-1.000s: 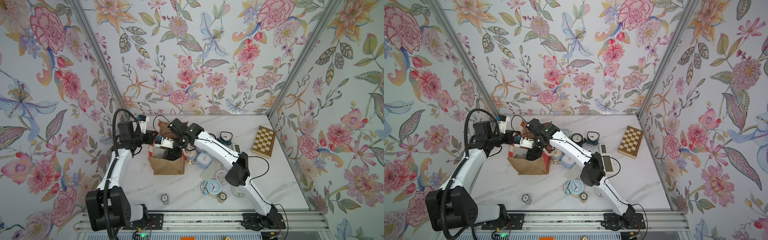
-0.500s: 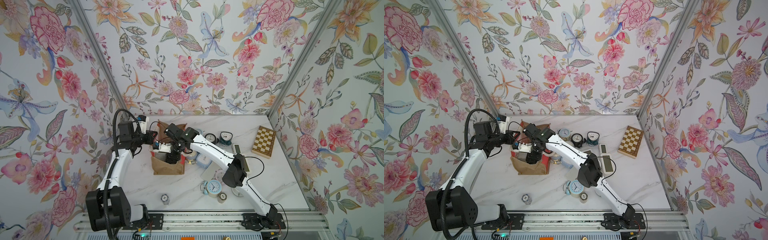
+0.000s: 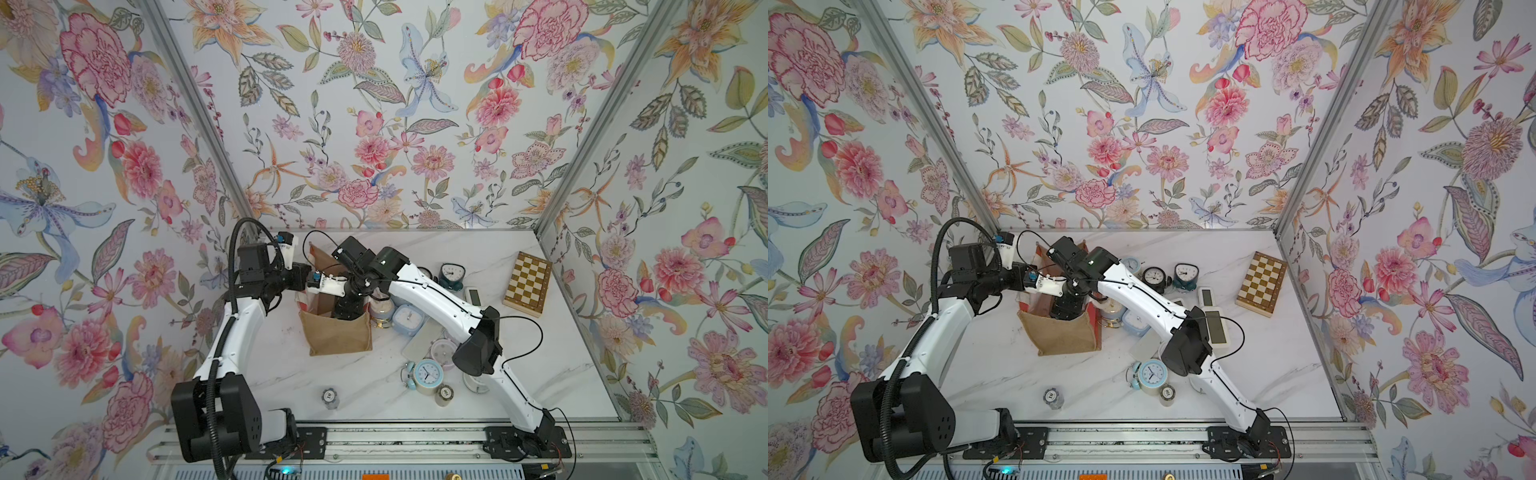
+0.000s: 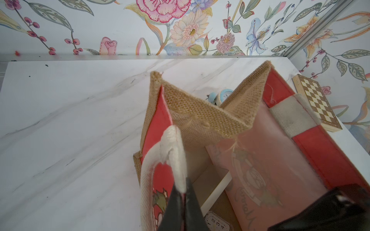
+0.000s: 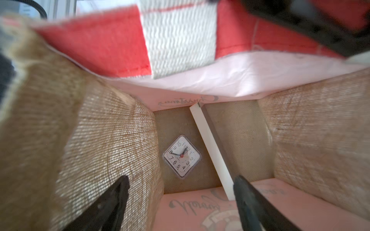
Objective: Put the alarm clock into the canvas bag
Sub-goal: Place the alarm at the canvas bag, then adjust the canvas bag at the center of the board.
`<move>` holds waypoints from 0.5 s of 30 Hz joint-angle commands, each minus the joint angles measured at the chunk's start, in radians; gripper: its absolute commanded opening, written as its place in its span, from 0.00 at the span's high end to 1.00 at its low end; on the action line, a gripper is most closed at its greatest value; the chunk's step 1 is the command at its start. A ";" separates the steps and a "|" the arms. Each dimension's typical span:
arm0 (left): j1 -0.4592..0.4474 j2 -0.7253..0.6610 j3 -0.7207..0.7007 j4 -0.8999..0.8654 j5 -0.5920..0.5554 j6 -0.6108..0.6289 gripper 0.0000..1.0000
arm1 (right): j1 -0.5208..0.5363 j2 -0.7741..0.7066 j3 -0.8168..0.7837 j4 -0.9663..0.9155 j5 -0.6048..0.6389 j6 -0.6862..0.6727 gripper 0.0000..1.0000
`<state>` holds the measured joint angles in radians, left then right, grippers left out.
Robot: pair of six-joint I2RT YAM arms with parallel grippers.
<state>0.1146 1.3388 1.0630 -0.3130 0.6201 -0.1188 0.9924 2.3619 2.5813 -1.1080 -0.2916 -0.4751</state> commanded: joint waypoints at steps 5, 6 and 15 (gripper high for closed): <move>-0.009 -0.013 0.035 -0.070 -0.111 0.050 0.97 | -0.038 -0.134 -0.003 0.072 0.043 0.276 0.21; -0.011 -0.015 0.035 -0.075 -0.119 0.054 0.97 | -0.048 -0.144 -0.001 0.082 0.061 0.331 0.21; -0.009 -0.027 0.035 -0.097 -0.140 0.065 0.95 | -0.174 -0.181 -0.079 0.086 0.125 0.699 0.27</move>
<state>0.1112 1.3293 1.0828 -0.3584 0.5079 -0.0669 0.8478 2.1857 2.5416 -1.0164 -0.2005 0.0517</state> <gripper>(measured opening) 0.056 0.727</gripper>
